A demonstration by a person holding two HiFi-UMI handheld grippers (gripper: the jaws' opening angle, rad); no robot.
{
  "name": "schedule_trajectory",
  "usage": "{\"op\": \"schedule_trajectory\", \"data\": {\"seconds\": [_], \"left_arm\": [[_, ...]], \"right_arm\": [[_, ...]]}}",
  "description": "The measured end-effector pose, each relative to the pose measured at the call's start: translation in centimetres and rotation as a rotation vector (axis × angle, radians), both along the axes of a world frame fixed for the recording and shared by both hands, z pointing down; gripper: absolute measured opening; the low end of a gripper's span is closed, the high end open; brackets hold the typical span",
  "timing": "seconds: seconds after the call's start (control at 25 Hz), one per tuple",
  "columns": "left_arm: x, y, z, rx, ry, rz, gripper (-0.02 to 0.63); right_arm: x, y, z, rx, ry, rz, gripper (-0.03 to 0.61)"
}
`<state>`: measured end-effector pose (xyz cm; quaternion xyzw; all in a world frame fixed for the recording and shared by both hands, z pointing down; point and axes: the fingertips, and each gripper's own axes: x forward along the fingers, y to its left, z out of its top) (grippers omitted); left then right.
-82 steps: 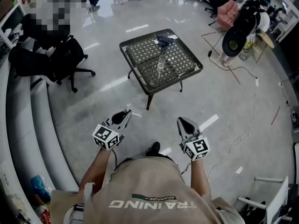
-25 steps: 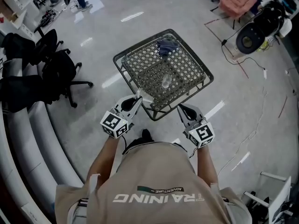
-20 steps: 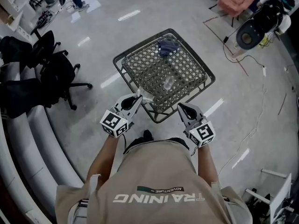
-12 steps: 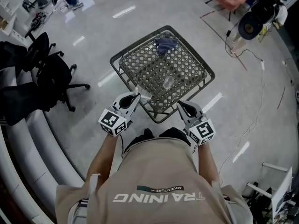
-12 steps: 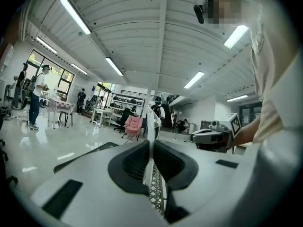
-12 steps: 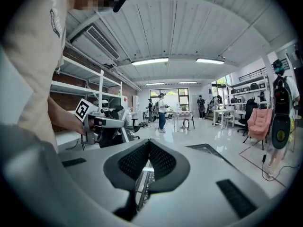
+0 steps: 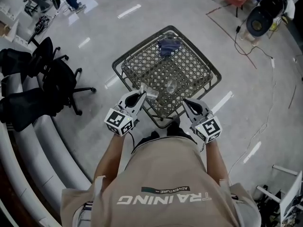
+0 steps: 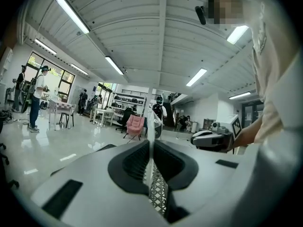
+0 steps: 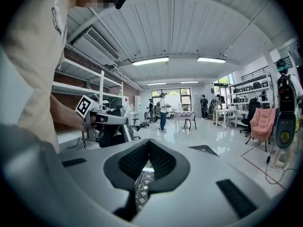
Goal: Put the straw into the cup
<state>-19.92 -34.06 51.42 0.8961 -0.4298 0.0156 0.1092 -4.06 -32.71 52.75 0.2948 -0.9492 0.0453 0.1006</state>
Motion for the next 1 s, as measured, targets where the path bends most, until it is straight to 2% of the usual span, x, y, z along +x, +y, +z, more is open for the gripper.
{"op": "schedule_trajectory", "data": {"seconds": [0.52, 1.0], "left_arm": [[7.2, -7.3, -0.6, 0.018, -0.024, 0.062, 0.04], [10.8, -9.8, 4.4, -0.069, -0.101, 0.051, 0.04]], "right_arm": [[4.4, -5.8, -0.8, 0.037, -0.006, -0.016, 0.018], [9.0, -9.6, 0.4, 0.016, -0.003, -0.016, 0.018]]}}
